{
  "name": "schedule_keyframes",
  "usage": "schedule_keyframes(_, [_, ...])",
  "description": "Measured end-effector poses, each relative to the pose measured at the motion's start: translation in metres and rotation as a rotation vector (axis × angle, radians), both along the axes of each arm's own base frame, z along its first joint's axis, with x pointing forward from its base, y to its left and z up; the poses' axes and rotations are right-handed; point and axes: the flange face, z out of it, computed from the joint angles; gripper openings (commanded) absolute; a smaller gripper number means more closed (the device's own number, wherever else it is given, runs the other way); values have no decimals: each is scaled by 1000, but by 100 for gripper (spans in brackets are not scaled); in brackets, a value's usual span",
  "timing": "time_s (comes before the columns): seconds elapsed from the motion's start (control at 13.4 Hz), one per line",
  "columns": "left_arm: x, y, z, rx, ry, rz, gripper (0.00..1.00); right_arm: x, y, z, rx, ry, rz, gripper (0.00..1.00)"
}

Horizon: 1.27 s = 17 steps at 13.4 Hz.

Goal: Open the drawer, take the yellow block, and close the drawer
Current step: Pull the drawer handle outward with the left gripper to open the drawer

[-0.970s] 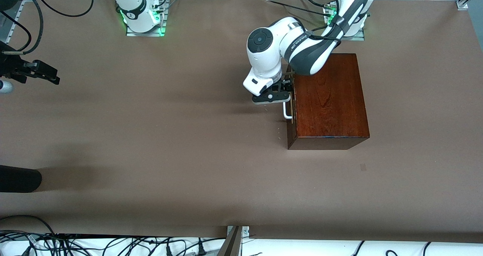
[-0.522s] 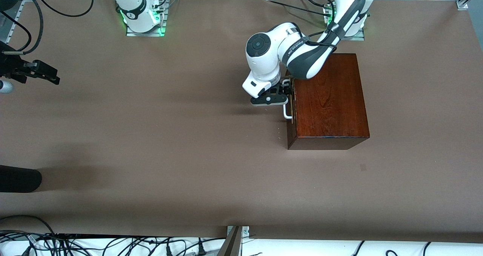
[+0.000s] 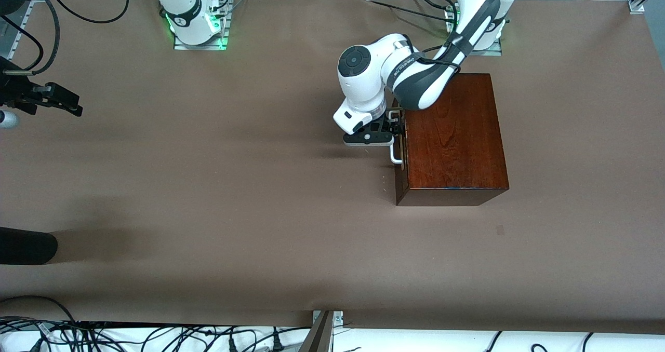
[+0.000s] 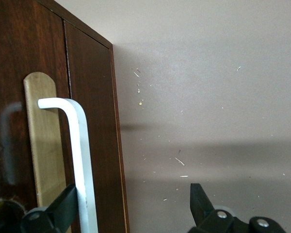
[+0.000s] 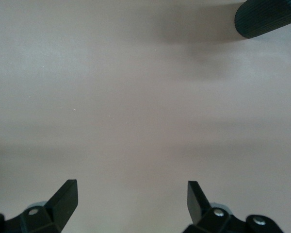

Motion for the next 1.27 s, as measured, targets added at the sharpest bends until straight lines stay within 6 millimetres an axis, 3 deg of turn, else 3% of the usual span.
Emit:
schedule_keyframes(0.75, [-1, -5, -17, -62, 8, 41, 100, 0, 0, 1, -1, -4, -18, 100])
schedule_keyframes(1.27, [-1, -12, -12, -104, 4, 59, 100, 0, 0, 2, -1, -5, -27, 100])
